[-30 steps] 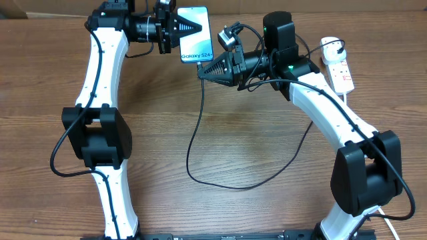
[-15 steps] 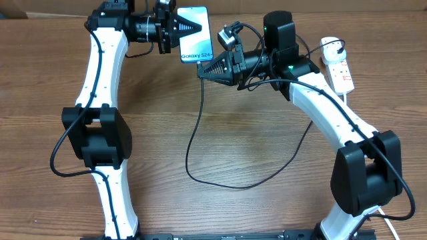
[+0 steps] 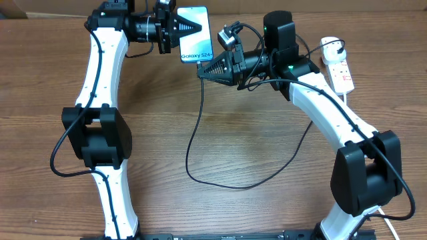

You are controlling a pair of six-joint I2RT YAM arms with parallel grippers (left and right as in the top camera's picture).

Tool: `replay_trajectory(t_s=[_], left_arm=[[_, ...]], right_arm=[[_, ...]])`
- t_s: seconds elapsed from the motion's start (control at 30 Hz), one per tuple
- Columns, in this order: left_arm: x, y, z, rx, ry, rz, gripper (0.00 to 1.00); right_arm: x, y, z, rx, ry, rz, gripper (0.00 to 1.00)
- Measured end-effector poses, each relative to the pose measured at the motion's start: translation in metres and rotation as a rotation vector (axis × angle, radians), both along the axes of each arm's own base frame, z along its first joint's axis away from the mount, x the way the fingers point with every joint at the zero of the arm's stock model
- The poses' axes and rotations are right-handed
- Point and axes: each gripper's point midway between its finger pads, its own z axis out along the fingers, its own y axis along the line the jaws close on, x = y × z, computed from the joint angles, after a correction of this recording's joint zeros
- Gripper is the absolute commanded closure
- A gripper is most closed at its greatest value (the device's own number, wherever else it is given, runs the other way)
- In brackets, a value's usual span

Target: Plug charger to phone and switch on socket

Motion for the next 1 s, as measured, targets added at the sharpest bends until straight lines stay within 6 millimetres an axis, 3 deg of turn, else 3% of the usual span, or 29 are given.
replay_trajectory(t_s=[1.0], left_arm=[[-0.0019, -0.0062, 0.0011, -0.004, -0.012, -0.015, 0.96]], right_arm=[[-0.0011, -0.0003, 0.0008, 0.001, 0.014, 0.006, 0.96]])
